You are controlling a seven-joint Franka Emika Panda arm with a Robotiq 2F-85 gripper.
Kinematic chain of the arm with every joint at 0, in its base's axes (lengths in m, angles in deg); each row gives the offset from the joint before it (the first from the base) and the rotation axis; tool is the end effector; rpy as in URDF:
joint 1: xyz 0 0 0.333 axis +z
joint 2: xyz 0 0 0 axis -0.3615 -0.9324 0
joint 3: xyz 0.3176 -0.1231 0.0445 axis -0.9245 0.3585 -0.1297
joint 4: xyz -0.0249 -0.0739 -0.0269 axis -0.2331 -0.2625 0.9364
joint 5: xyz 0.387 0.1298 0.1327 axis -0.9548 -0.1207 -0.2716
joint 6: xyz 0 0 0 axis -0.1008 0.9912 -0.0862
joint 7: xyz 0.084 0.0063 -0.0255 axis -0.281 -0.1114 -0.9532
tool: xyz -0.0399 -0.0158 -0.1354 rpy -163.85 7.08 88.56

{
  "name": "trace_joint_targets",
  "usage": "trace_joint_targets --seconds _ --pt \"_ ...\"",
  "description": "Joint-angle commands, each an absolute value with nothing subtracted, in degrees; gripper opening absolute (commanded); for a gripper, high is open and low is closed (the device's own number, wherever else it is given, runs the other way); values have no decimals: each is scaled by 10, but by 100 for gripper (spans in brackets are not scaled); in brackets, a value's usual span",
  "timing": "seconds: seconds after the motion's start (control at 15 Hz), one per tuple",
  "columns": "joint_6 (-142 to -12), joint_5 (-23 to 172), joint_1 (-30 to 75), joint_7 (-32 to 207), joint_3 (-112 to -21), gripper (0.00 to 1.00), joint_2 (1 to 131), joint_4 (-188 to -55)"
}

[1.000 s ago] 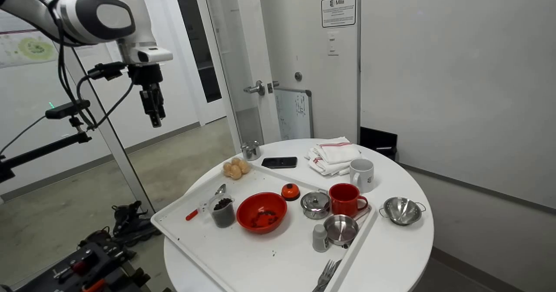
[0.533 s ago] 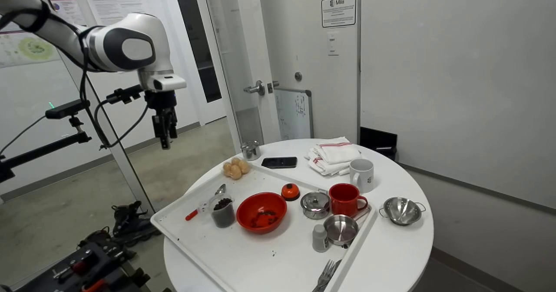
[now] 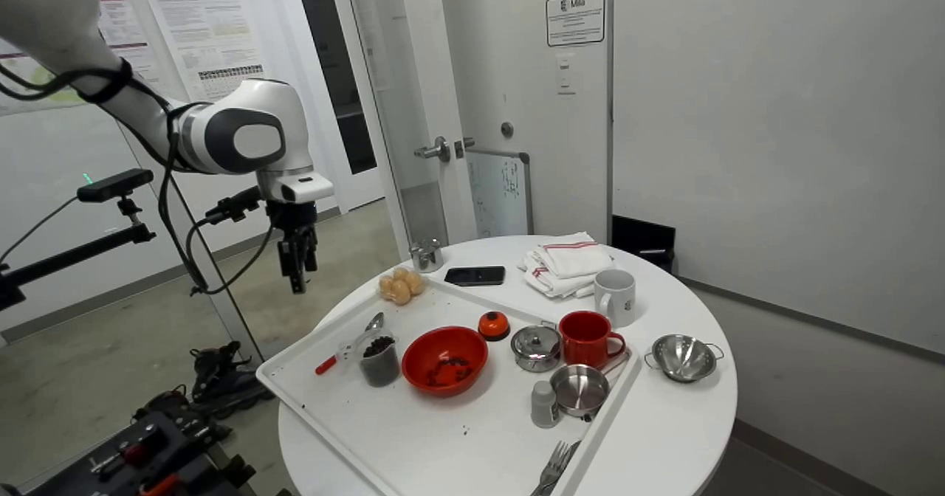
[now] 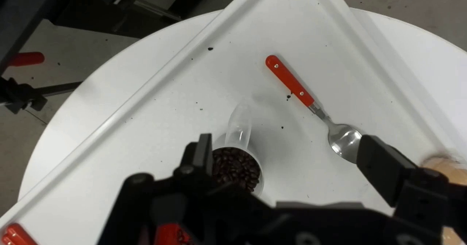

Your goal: Pour some of the contents of the mug into the bowl

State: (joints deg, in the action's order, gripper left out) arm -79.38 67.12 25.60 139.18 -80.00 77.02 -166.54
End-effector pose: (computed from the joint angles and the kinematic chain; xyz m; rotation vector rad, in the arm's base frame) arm 0.4909 0.1228 0.2295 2.8712 -1.2313 -0.2004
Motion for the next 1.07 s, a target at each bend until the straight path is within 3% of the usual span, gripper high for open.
trace_joint_targets --seconds 0.0,1.0 --pt "-834 689 276 1412 -781 100 748 -1678" --pt "-815 721 287 1435 -740 100 650 -1627"
